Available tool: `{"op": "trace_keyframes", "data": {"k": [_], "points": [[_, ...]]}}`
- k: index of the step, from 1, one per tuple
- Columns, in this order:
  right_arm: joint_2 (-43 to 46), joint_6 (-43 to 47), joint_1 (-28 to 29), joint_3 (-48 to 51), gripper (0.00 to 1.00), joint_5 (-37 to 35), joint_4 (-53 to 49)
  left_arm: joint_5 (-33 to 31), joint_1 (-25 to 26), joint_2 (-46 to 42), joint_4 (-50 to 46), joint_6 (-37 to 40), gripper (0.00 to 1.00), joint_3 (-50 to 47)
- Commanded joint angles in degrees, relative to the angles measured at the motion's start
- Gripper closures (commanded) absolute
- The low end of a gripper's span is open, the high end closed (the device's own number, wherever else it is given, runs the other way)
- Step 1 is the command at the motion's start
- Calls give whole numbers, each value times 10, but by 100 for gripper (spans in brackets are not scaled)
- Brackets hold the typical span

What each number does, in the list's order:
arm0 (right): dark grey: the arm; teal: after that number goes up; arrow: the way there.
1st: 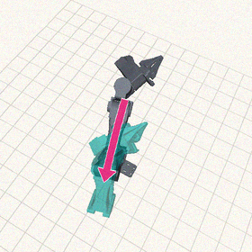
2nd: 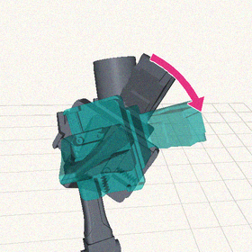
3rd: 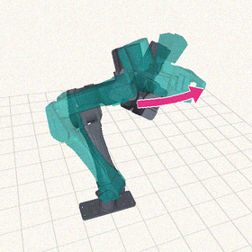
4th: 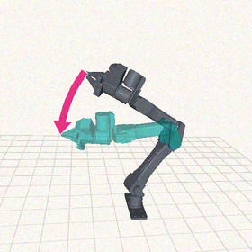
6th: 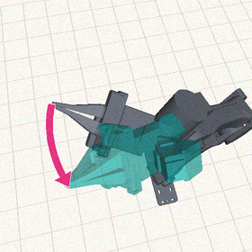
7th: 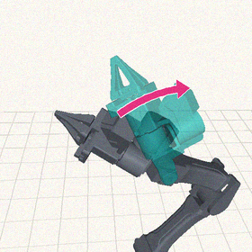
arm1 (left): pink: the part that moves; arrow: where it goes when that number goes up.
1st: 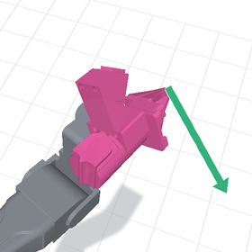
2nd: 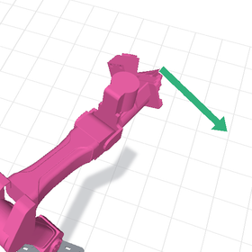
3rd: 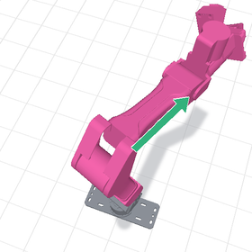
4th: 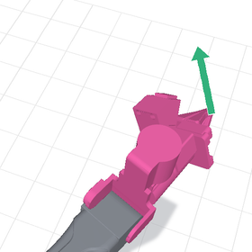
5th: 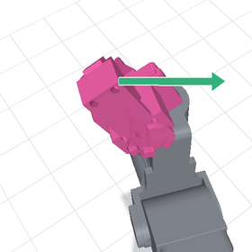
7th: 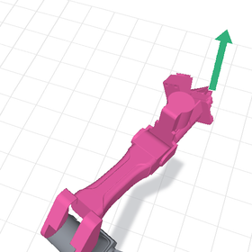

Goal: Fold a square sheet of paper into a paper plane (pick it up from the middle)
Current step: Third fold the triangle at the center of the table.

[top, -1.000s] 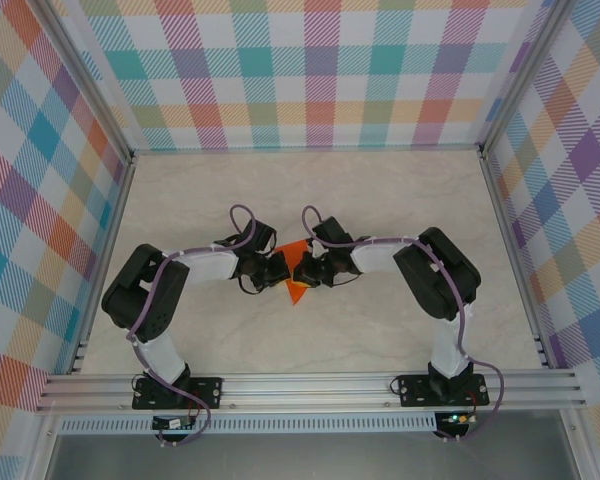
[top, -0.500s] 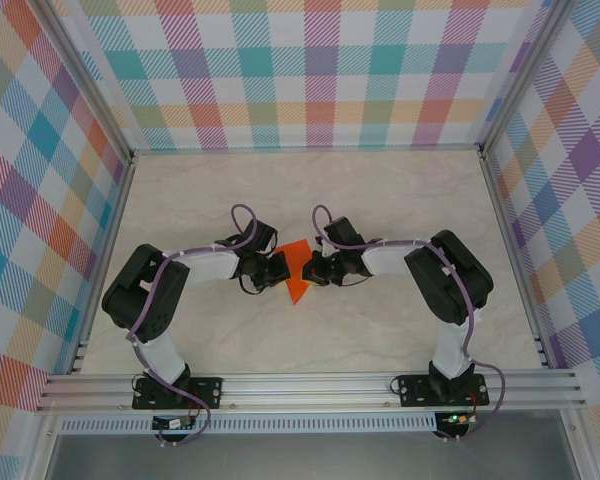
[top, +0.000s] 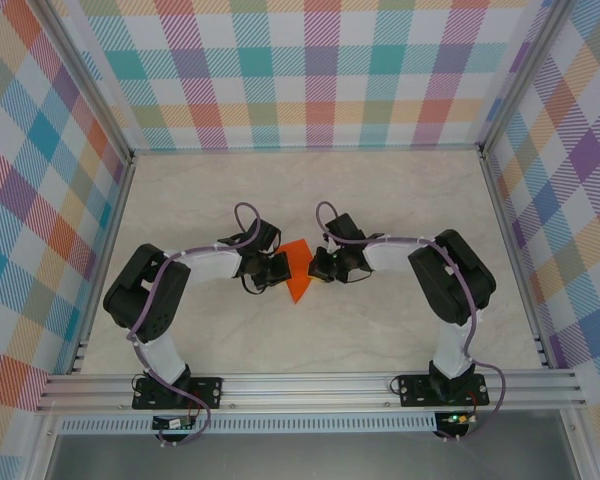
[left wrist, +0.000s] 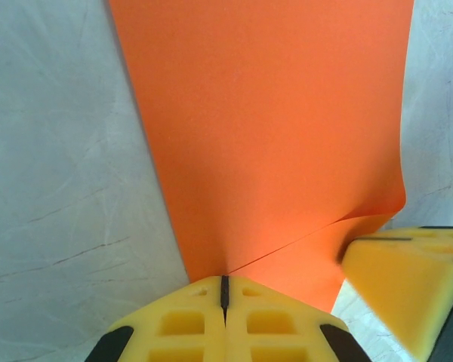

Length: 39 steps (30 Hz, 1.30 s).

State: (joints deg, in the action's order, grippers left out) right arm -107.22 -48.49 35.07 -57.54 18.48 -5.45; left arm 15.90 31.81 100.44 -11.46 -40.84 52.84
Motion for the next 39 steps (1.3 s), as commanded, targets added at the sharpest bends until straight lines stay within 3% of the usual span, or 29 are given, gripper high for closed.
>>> {"op": "trace_keyframes", "data": {"k": [1,10,14,21,27,34,39], "points": [[27,-20,-18,1,100,-86,-34,-56,-1,27,-94,12,100,-14],[22,47,13,11,99,50,89,-55,-1,29,-96,12,100,-10],[-14,53,15,-7,99,87,81,-56,-1,32,-98,12,100,-7],[-40,53,5,-20,100,45,42,-64,0,37,-111,14,100,-8],[-47,37,-39,-7,100,11,33,-73,0,35,-120,17,100,-16],[3,46,-71,-12,100,-40,4,-73,0,34,-116,17,100,-19],[56,42,-53,-2,100,-3,1,-71,0,34,-111,15,100,-18]]}}
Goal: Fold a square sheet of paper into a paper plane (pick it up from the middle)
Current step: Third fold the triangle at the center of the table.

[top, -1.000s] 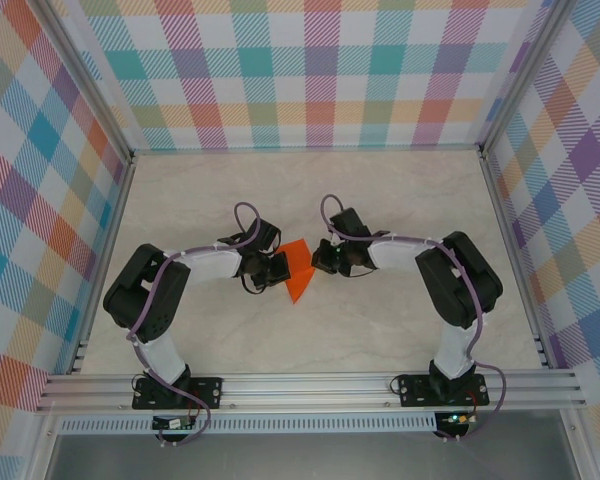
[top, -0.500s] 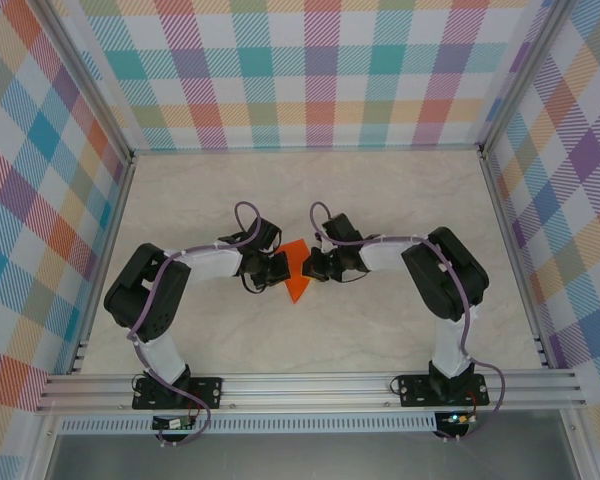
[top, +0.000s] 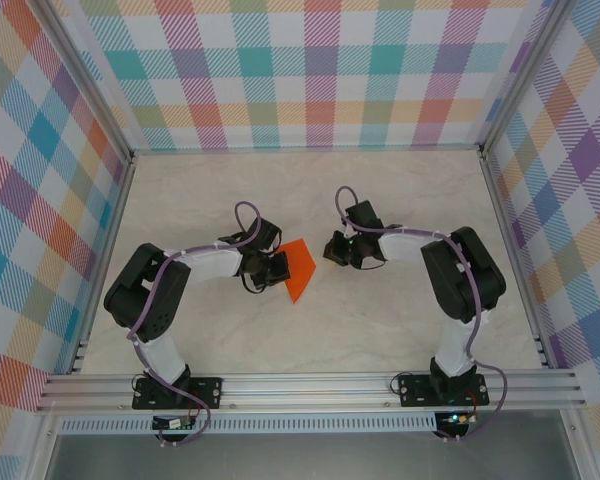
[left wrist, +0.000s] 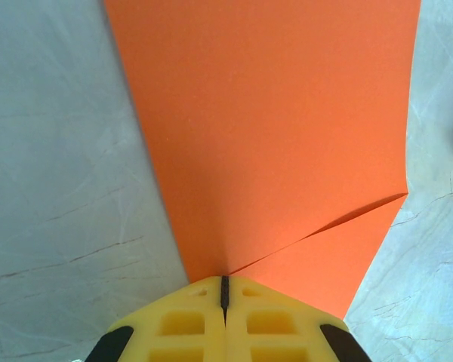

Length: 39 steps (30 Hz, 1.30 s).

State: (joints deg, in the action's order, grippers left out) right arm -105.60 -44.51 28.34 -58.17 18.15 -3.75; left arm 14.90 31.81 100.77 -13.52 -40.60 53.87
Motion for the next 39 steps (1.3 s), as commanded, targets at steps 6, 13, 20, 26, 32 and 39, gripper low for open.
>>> {"op": "trace_keyframes", "data": {"k": [6,13,20,26,32,39], "points": [[53,-45,72,42,100,74,21,-62,1,31,-84,10,100,-32],[36,-75,122,53,100,111,56,-62,1,30,-80,8,100,-35],[9,-75,139,47,100,129,58,-58,2,26,-74,5,100,-37],[-10,-72,144,44,100,138,56,-60,2,26,-75,5,100,-36],[-14,-66,146,51,100,136,46,-63,2,26,-77,4,100,-35],[-23,-59,149,51,100,136,38,-69,2,29,-80,2,100,-34]]}}
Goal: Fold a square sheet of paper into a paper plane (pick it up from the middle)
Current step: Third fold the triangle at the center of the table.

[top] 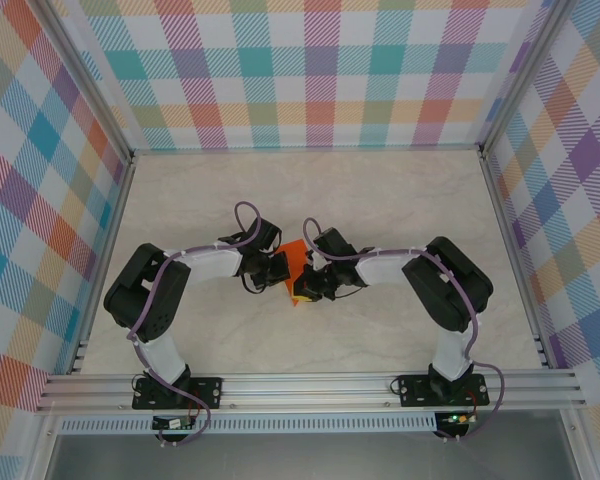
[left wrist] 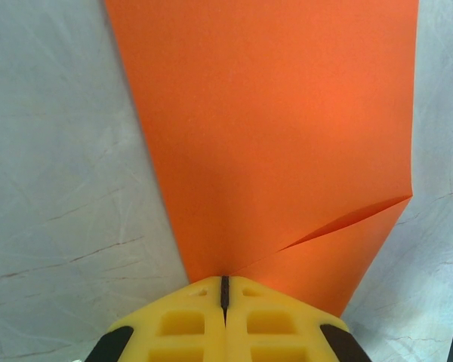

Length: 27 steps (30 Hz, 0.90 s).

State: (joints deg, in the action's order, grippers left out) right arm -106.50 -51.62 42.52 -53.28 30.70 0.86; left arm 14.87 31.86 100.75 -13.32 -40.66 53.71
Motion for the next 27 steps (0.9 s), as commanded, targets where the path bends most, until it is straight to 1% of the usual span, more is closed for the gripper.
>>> {"op": "trace_keyframes", "data": {"k": [1,11,19,27], "points": [[-16,13,8,1,100,10,-10,-69,1,29,-82,3,100,-32],[-25,19,13,-2,100,-3,-23,-72,1,29,-82,0,100,-35],[13,26,14,-3,100,6,-21,-70,1,27,-81,0,100,-36],[12,26,18,0,100,10,-24,-65,1,20,-77,0,100,-37]]}}
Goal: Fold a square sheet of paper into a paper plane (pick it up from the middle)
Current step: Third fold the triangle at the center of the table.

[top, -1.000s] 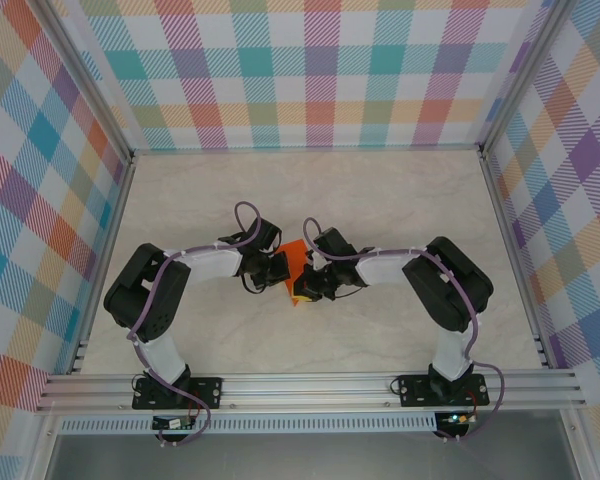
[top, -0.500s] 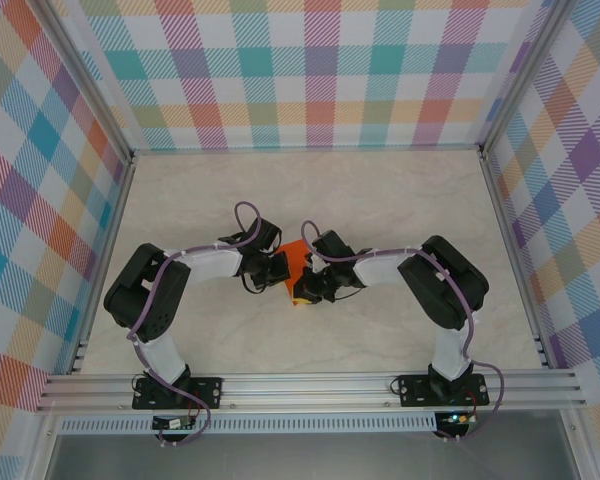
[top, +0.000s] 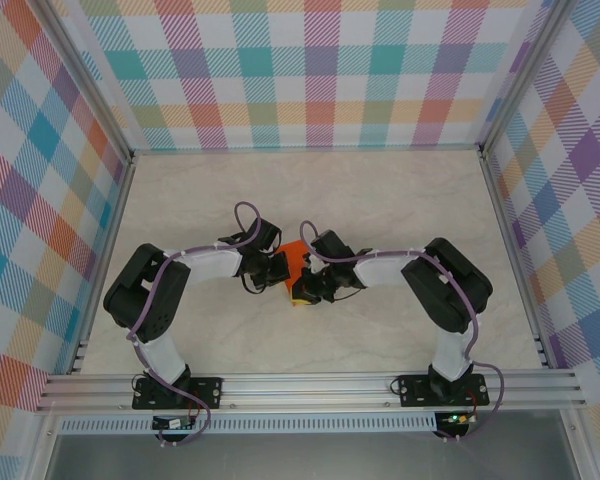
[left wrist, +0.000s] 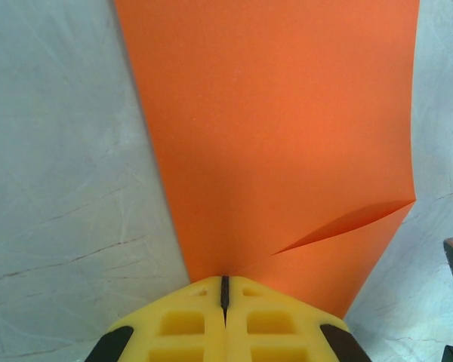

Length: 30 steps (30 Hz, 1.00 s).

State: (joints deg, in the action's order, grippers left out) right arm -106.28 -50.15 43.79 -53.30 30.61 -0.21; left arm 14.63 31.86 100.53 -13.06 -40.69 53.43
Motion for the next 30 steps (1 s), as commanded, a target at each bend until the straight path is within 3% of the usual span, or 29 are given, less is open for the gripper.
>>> {"op": "trace_keyframes", "data": {"k": [1,23,30], "points": [[7,10,6,2,100,11,-14,-62,1,22,-79,0,100,-35],[-31,22,13,1,100,-14,-44,-27,3,-8,-53,3,100,-37],[13,22,13,-20,100,-24,-60,-23,3,-5,-55,6,100,-28]]}}
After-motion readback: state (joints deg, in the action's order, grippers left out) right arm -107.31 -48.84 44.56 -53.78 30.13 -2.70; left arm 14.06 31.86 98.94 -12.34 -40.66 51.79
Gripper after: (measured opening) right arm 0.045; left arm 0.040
